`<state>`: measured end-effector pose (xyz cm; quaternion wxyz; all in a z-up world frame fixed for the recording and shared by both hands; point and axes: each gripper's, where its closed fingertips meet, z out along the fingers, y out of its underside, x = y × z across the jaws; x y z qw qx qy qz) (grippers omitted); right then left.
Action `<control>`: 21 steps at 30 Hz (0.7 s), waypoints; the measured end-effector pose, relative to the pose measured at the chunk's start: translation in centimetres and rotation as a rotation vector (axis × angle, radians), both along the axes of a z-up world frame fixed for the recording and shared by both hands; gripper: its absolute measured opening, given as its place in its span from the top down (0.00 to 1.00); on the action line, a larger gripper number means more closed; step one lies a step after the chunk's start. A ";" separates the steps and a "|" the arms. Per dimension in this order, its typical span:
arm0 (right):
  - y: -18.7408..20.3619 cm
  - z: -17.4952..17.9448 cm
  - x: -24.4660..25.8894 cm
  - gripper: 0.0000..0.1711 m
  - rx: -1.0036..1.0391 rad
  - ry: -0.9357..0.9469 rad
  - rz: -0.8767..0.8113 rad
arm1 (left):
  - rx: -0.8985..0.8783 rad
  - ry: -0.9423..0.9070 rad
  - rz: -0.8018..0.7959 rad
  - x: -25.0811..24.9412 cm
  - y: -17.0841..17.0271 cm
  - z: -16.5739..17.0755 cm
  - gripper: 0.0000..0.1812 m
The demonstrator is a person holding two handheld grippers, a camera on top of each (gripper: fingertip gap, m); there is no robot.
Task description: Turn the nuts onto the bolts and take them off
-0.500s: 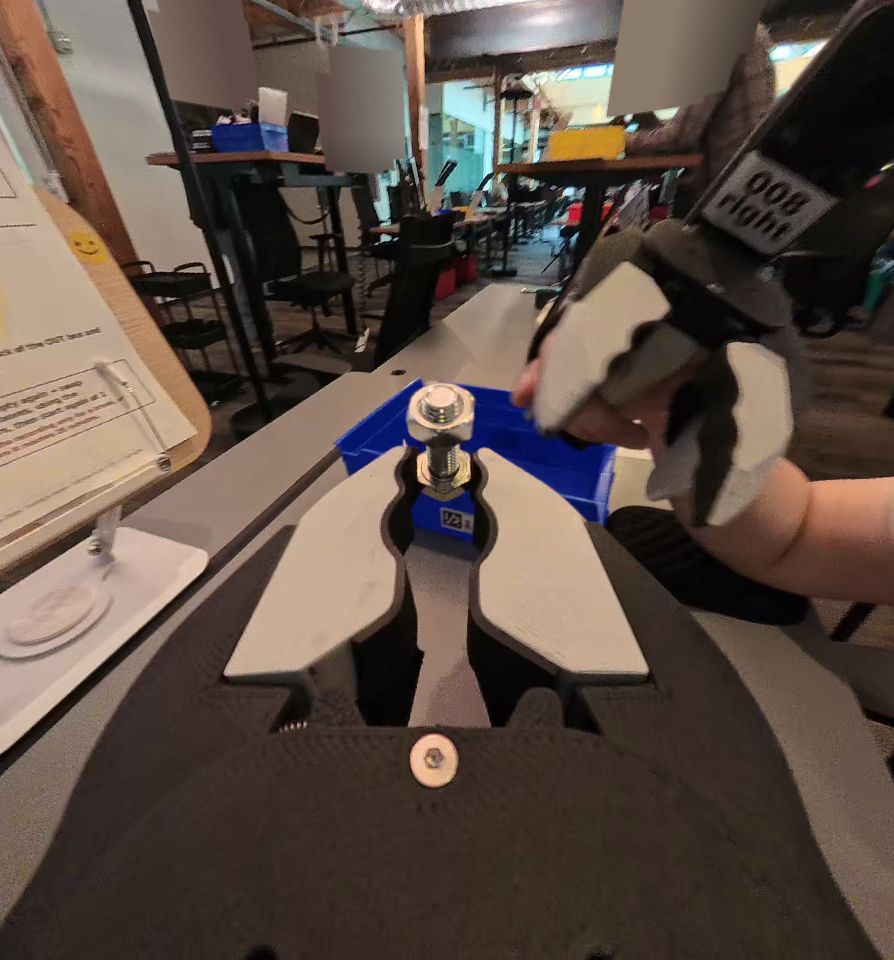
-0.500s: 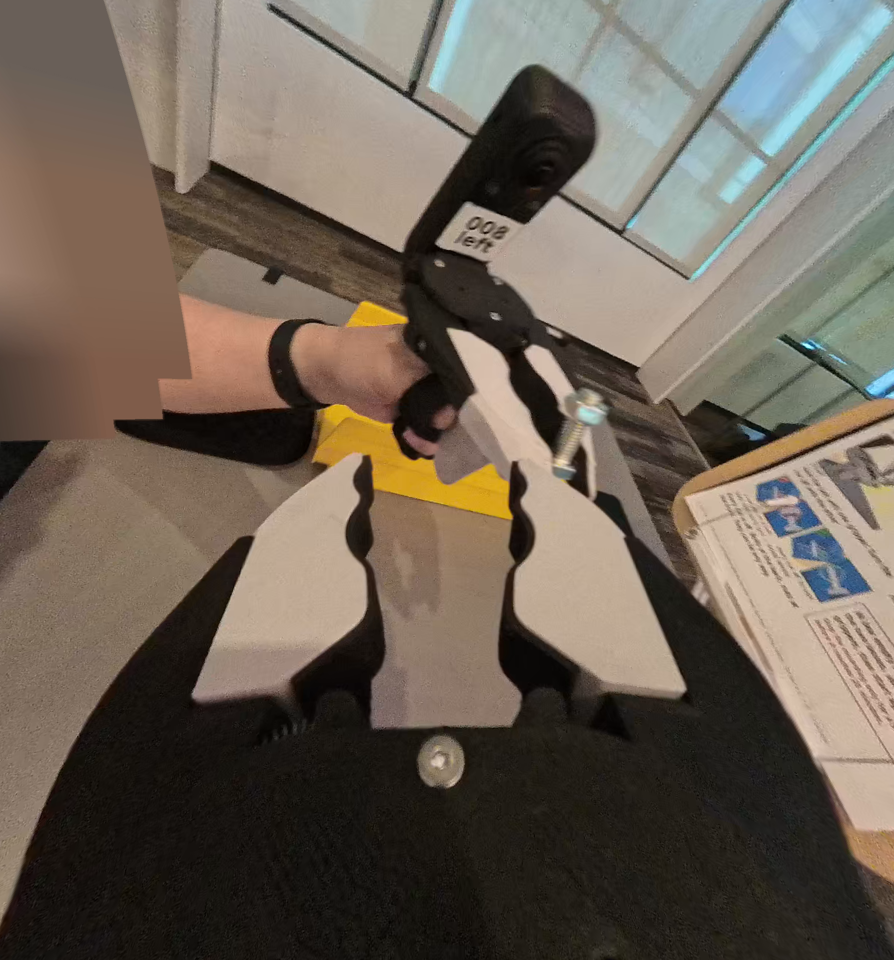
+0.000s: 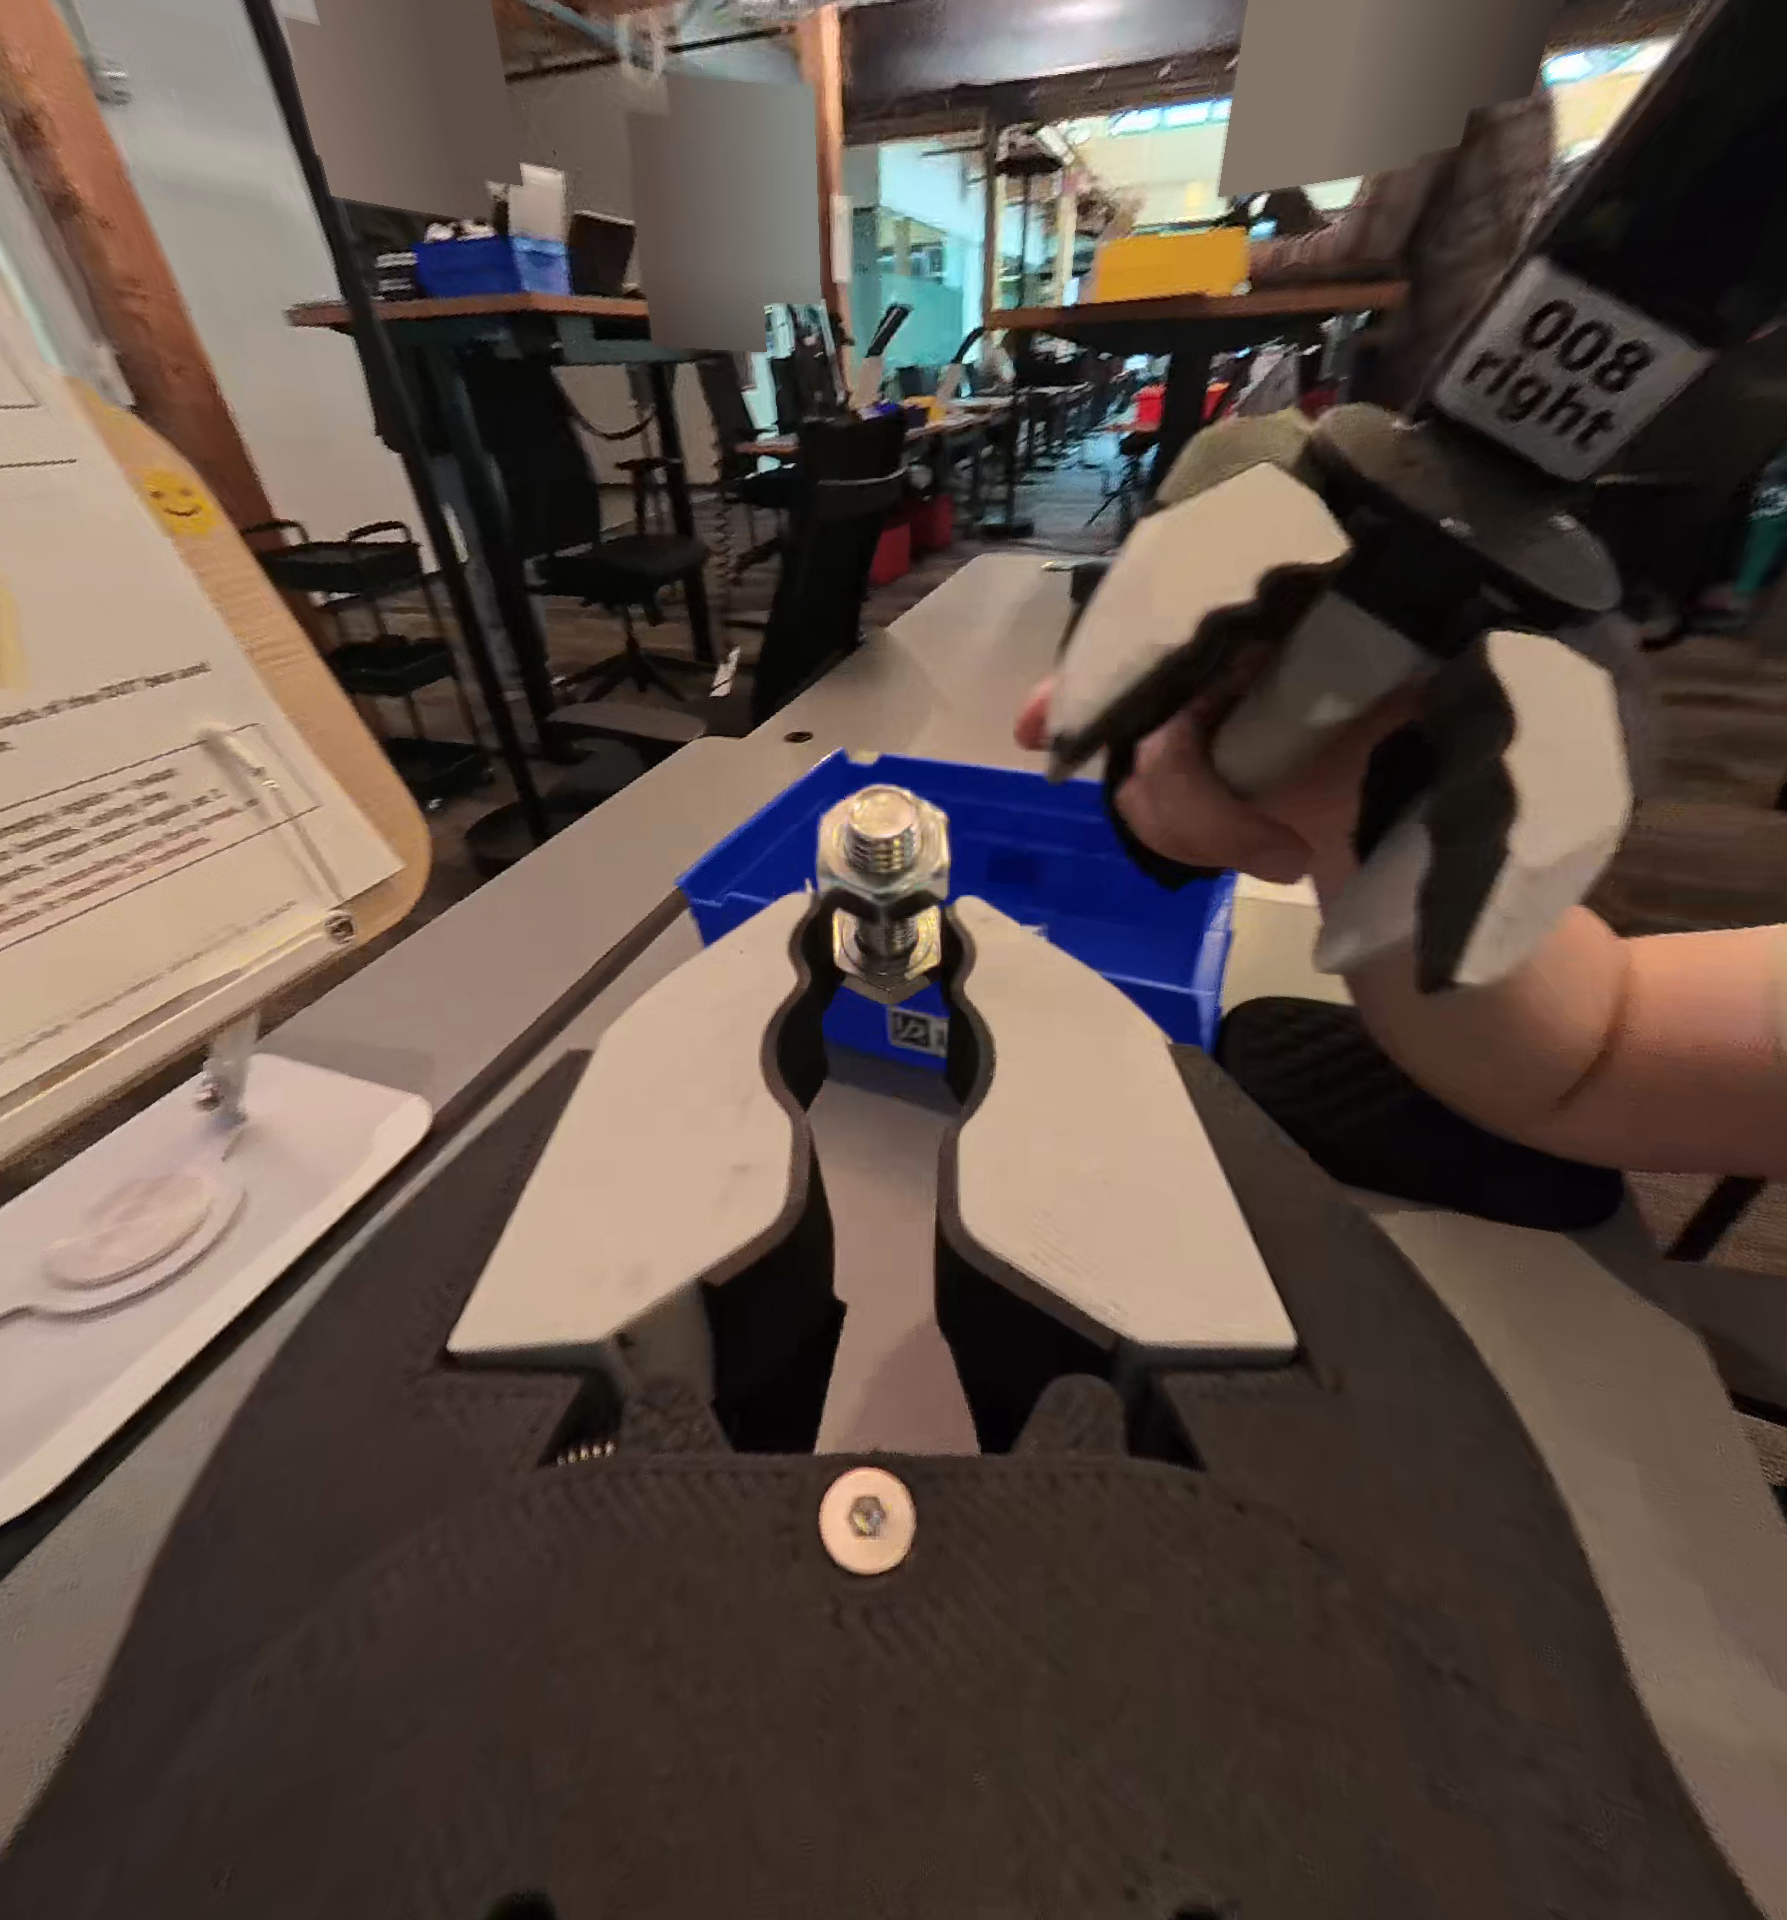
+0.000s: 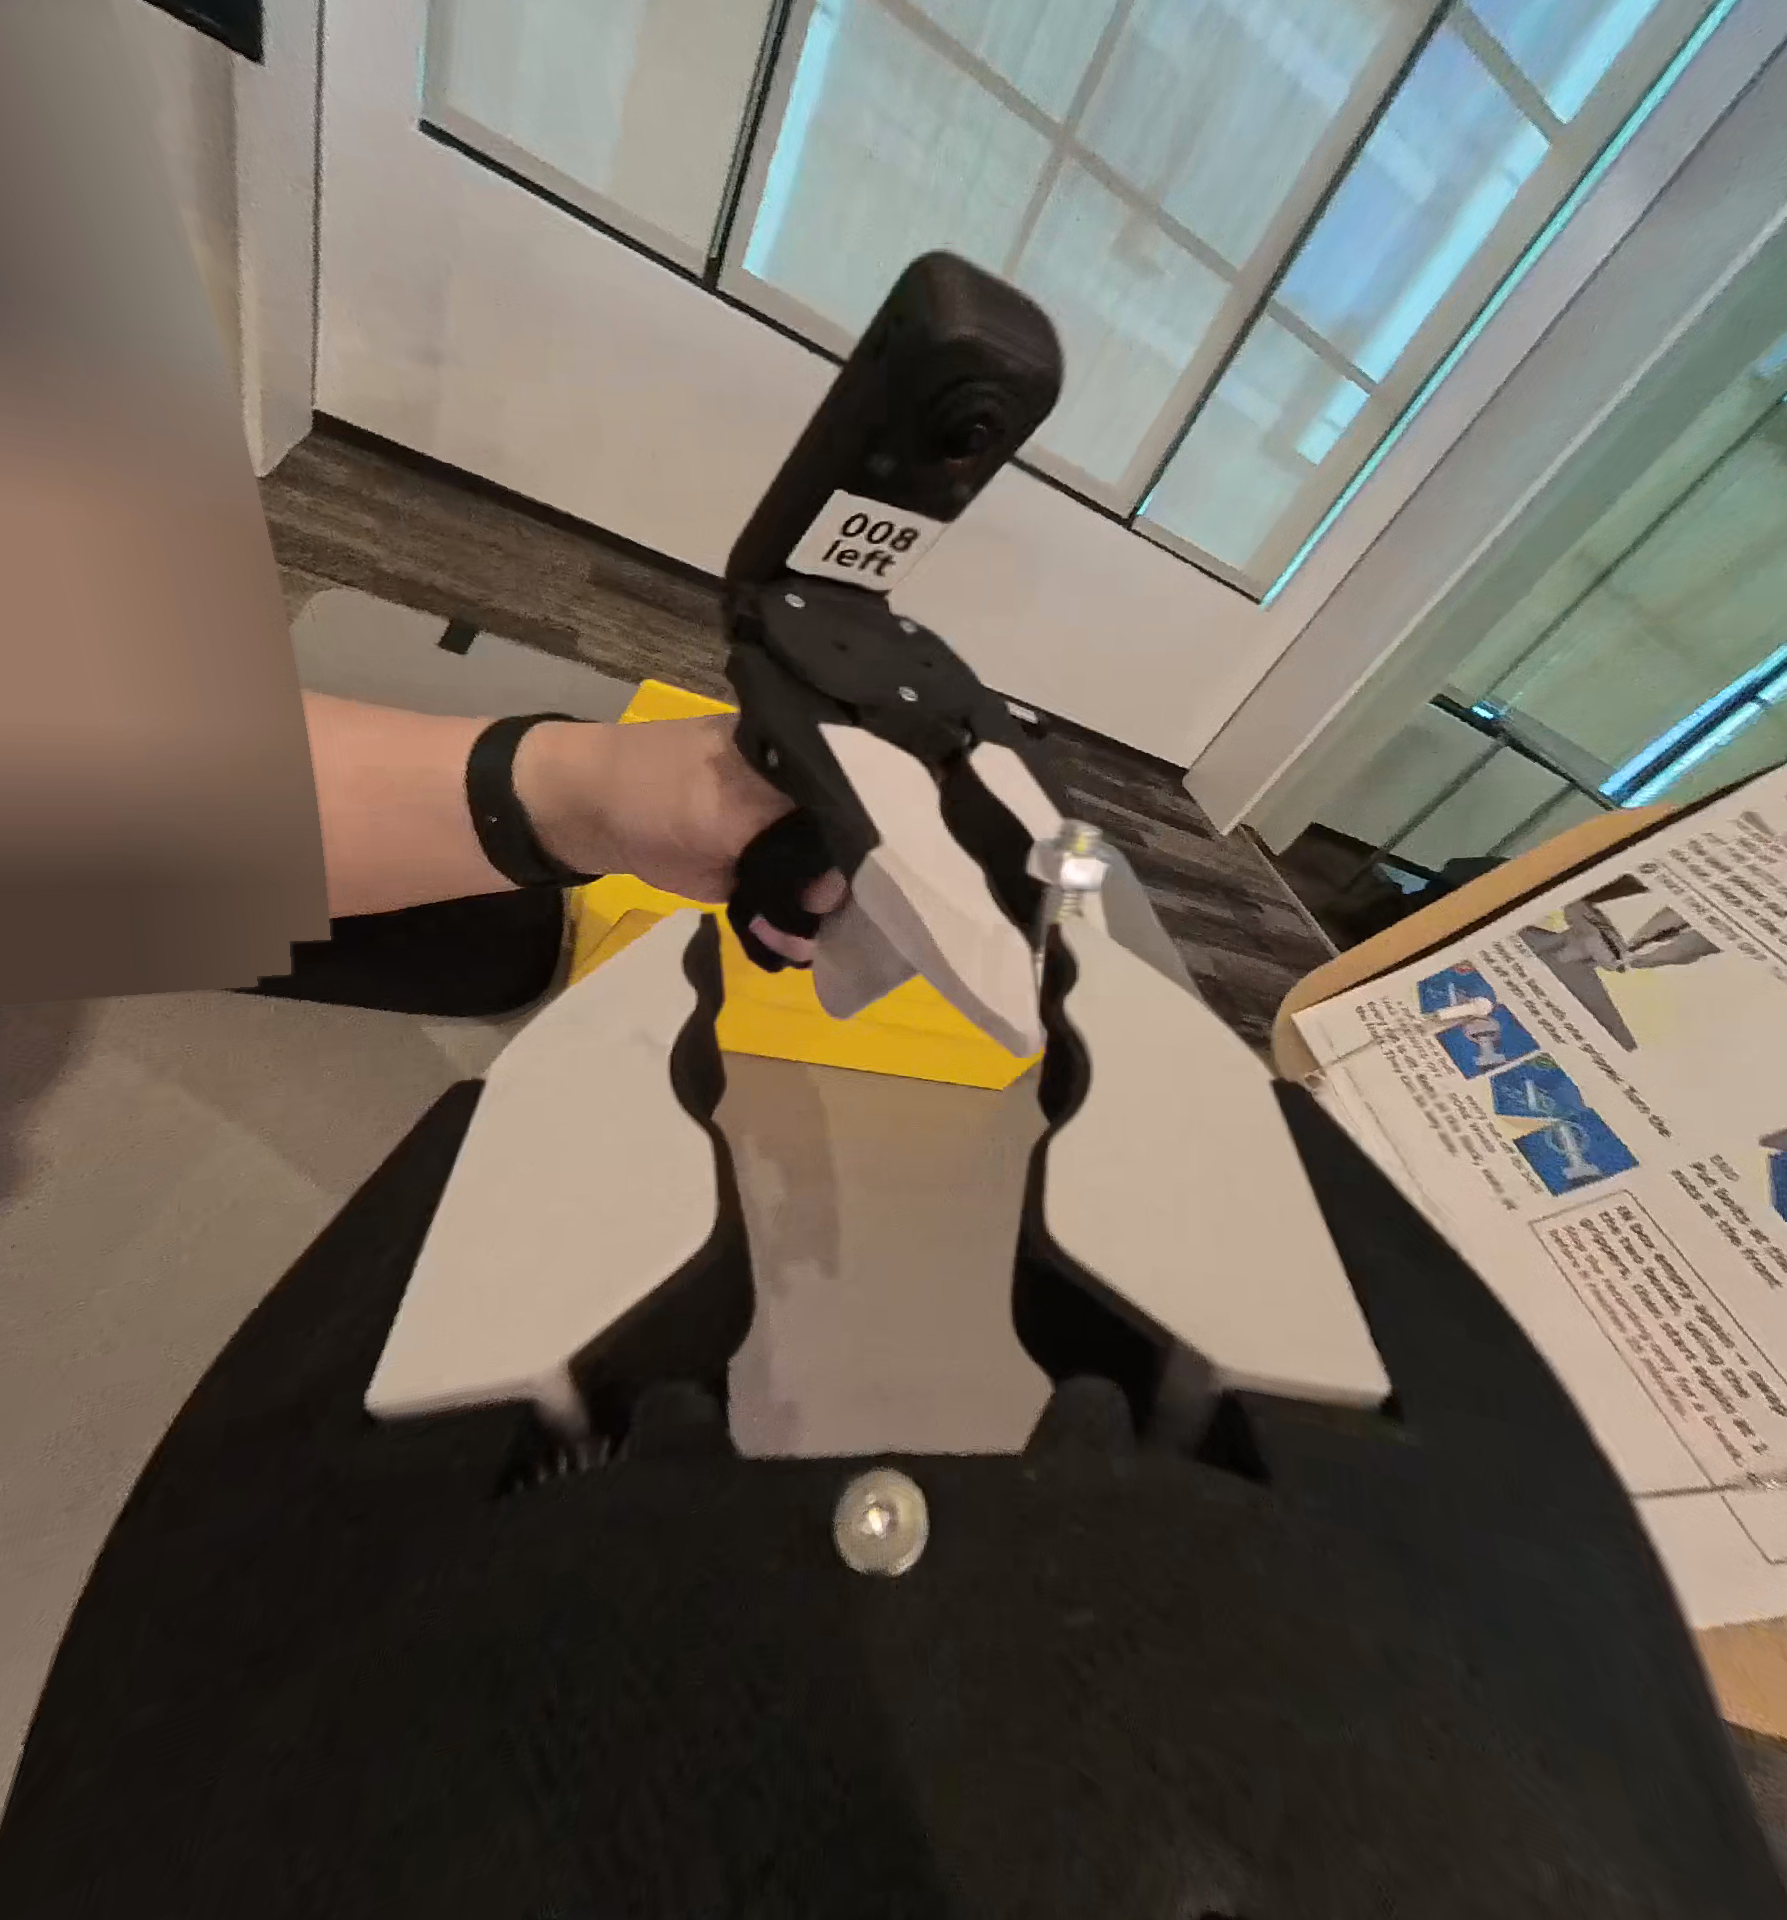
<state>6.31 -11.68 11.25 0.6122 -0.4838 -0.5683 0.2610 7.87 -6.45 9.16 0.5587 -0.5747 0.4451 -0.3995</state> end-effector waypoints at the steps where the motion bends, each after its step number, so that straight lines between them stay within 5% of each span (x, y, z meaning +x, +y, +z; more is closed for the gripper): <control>1: 0.5 0.2 0.0 0.63 0.017 0.014 -0.031 | 0.000 -0.002 -0.017 0.2 -0.4 0.1 0.90; 9: 0.7 -1.9 -1.1 0.56 0.026 -0.071 -0.036 | 0.061 0.138 0.013 1.8 -0.8 -1.9 0.90; 11: -0.6 -2.1 -0.3 0.76 -0.002 -0.119 0.044 | 0.014 0.080 0.038 0.9 0.2 -1.3 0.90; 14: -0.1 0.0 0.5 0.76 -0.049 -0.015 0.011 | -0.061 -0.029 -0.056 0.3 -0.6 0.1 0.90; 21: 3.0 -0.4 1.1 0.85 -0.206 0.073 -0.029 | 0.006 0.094 -0.101 1.7 -2.3 -1.1 0.90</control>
